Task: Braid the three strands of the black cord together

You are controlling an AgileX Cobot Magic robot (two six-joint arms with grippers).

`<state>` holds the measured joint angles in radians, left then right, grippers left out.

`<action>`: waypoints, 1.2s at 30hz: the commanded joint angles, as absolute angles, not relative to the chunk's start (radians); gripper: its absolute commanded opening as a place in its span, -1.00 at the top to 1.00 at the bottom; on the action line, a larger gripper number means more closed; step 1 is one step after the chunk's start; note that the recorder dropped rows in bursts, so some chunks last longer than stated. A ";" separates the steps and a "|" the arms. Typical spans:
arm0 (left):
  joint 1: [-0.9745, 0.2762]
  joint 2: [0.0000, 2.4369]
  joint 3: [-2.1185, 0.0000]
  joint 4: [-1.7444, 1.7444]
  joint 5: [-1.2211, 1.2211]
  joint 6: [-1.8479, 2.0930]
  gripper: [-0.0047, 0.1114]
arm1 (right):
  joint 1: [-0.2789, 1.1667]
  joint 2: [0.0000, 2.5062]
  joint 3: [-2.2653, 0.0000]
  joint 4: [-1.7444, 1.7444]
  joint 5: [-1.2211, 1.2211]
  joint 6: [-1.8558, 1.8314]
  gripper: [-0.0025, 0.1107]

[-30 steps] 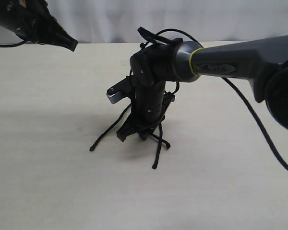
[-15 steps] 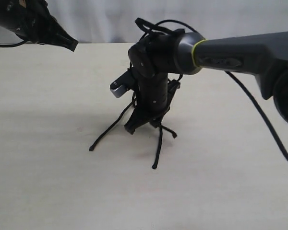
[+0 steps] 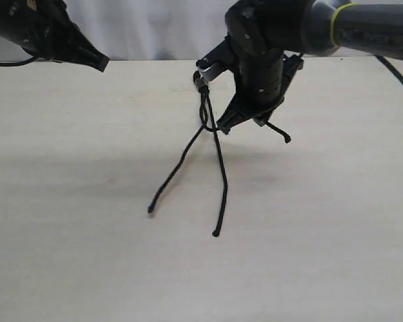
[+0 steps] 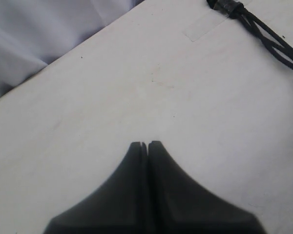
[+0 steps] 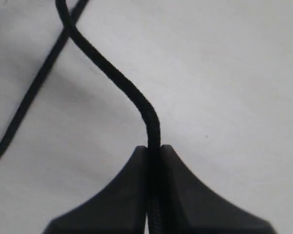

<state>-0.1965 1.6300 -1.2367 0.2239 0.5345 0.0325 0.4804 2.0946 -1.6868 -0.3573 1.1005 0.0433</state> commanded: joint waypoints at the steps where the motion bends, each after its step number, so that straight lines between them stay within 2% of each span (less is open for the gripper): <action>1: -0.193 1.624 -1.234 0.214 0.532 0.029 0.92 | 0.396 2.103 -1.673 -0.251 1.068 0.038 0.88; 8: -0.193 1.624 -1.234 0.214 0.532 0.029 0.92 | 0.335 2.126 -1.606 -0.221 1.016 0.038 0.88; 23: -0.193 1.624 -1.234 0.199 0.532 0.029 0.92 | 0.337 2.223 -1.555 -0.192 0.958 0.040 0.87; 25: -0.193 1.624 -1.234 0.197 0.532 0.029 0.92 | 0.339 2.223 -1.555 -0.194 0.958 0.047 0.80; 32: -0.193 1.624 -1.234 0.187 0.538 0.029 0.92 | 0.364 2.223 -1.580 -0.196 0.997 0.049 0.00; 34: -0.193 1.624 -1.234 0.178 0.538 0.029 0.92 | 0.364 2.212 -1.611 -0.186 1.020 0.049 -0.08; 36: -0.194 1.624 -1.234 0.163 0.540 0.029 0.92 | 0.364 2.176 -1.634 -0.183 1.023 0.049 -0.07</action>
